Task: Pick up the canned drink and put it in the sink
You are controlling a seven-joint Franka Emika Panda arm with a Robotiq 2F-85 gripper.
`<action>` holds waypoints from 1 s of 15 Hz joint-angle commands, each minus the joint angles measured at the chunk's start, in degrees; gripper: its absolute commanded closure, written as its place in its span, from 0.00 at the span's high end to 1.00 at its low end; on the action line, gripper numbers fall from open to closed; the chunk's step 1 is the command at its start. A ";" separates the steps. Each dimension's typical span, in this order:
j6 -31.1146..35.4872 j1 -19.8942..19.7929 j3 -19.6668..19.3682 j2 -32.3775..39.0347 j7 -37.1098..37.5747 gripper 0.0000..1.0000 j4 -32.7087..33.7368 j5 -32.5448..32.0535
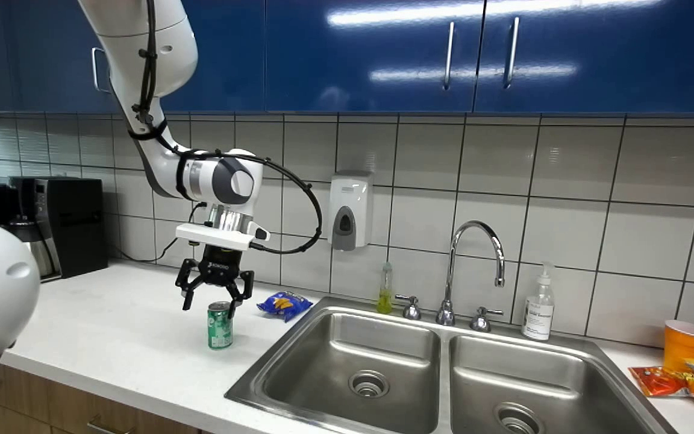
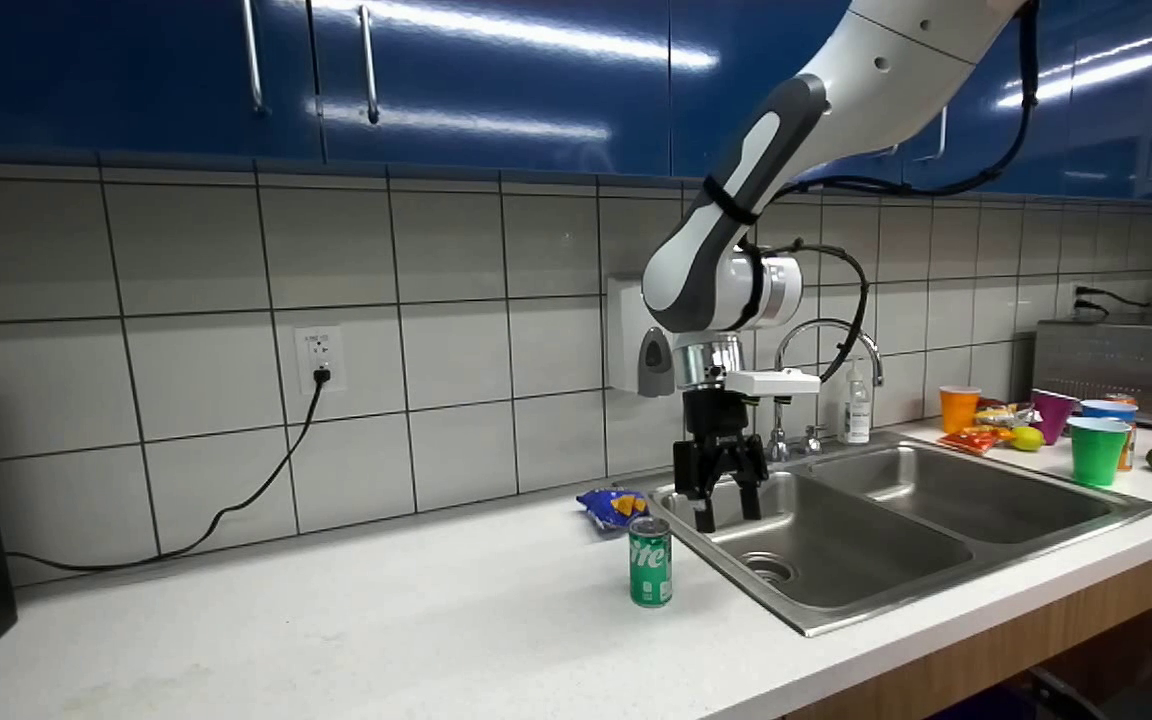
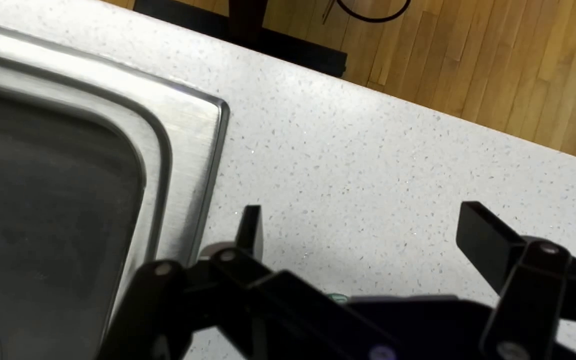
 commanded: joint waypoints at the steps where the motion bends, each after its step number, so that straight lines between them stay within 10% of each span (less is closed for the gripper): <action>1: 1.16 -0.67 0.75 0.87 0.05 1.00 -0.16 -0.77; 15: 5.90 0.12 2.38 9.16 0.31 1.00 6.75 -6.68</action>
